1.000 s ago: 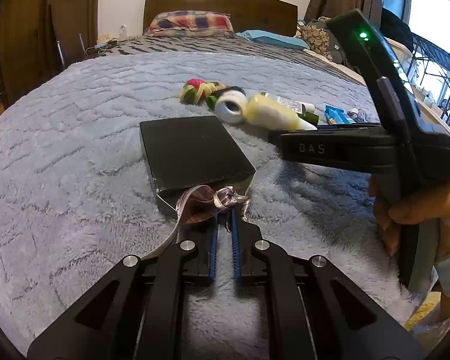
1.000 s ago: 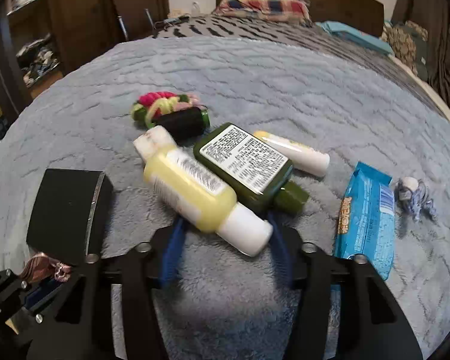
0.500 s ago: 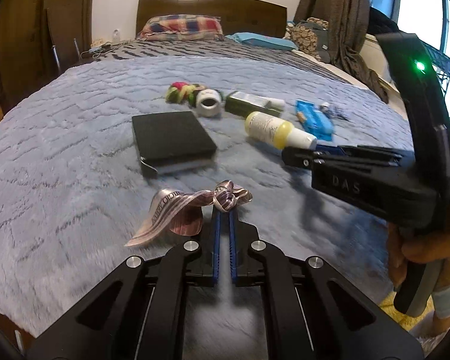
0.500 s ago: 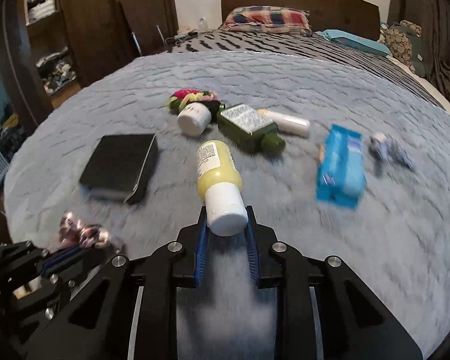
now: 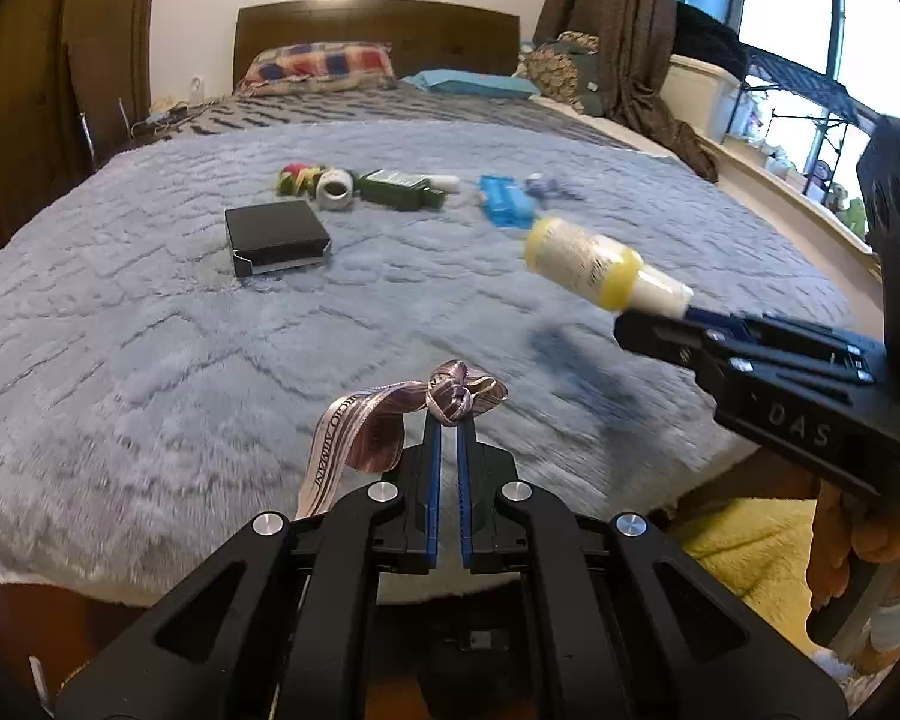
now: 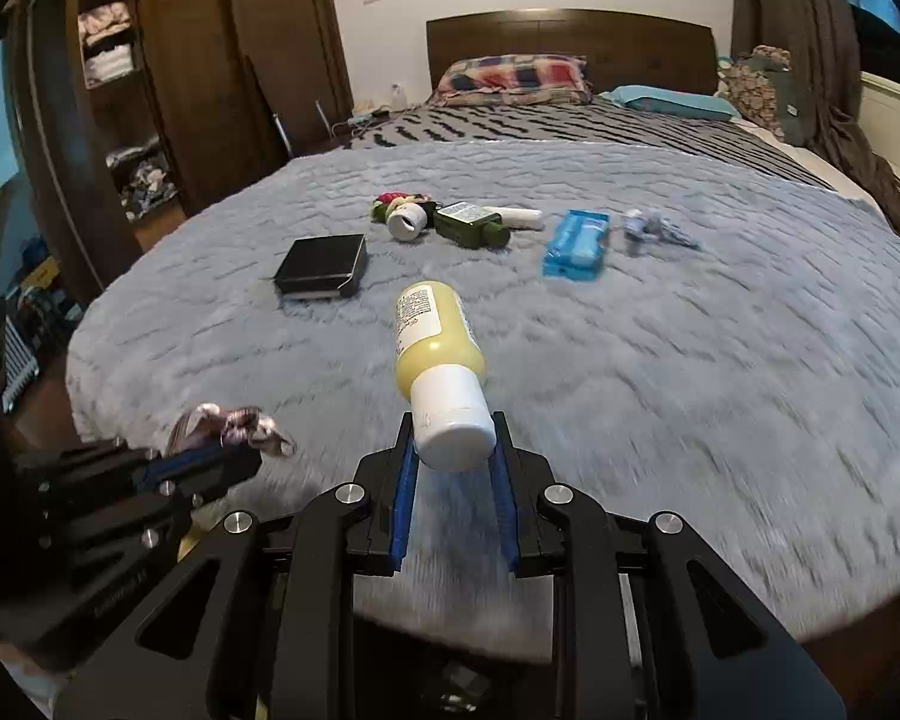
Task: Collect trash
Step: 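Lower the ribbon and yellow bottle below the bed edge and release both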
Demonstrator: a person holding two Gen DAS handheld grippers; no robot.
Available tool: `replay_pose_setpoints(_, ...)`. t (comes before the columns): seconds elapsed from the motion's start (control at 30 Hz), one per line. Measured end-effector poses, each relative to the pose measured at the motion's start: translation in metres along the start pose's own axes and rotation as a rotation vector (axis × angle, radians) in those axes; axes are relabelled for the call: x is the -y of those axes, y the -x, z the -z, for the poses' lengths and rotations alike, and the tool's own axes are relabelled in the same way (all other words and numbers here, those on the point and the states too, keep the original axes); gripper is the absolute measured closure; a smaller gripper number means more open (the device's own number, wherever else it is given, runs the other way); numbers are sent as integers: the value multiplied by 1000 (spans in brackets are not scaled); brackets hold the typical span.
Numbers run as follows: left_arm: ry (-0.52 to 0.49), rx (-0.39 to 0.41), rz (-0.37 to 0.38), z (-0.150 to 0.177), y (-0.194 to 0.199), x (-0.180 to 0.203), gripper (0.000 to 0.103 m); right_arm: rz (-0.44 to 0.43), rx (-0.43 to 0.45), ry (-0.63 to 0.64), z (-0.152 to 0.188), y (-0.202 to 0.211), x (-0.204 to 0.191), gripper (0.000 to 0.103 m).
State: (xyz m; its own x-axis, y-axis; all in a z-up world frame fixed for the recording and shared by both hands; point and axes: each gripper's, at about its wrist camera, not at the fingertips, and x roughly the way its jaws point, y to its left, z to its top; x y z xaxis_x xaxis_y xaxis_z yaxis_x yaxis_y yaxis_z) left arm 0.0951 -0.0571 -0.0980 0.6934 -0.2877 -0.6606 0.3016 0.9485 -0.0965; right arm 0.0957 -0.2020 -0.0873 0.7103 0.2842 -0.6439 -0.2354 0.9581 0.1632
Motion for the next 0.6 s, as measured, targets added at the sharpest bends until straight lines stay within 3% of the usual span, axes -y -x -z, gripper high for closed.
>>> replay_pose_setpoints(0.13,-4,7,23,15,22,12,99,-5,9,-20,25,29,1,79)
replay_pose_setpoints(0.27,-25,-38,42,41,26,22,99,-7,-28,-36,53,40,3,79)
replay_pose_setpoints(0.6,-16,-234,67,103,-23,20,99,18,-232,-75,123,4,11,79)
